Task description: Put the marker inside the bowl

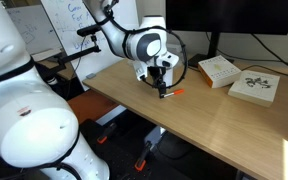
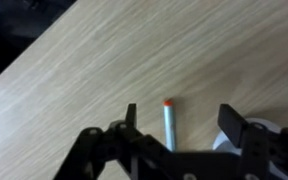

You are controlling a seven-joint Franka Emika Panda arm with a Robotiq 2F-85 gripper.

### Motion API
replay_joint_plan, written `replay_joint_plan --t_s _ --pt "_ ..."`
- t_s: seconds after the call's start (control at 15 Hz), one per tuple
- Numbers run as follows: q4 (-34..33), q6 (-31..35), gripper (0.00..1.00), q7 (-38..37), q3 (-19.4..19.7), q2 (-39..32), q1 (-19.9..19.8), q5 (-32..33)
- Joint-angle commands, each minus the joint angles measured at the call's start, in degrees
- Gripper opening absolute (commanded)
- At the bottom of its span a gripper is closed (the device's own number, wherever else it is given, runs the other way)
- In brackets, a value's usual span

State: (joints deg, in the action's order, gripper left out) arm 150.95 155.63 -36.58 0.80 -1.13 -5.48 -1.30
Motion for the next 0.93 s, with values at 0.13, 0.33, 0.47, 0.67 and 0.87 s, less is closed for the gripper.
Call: replay_joint_plan --t_s 0.13,0.33,0.47,0.67,0.87 --pt "-1.23 3.56 0.52 1.64 2.14 -4.0 1.05 -0.84" --pt "-2.84 3.02 0.25 1.47 3.25 -6.35 1.73 0.67" --pt "-3.6 2.55 0.11 1.64 3.97 -6.91 2.3 1.61" --pt "-3.74 2.31 0.0 1.95 4.46 -6.54 2.81 1.43" --pt "-3.42 -0.06 0.03 2.64 4.76 -5.27 2.26 -0.46"
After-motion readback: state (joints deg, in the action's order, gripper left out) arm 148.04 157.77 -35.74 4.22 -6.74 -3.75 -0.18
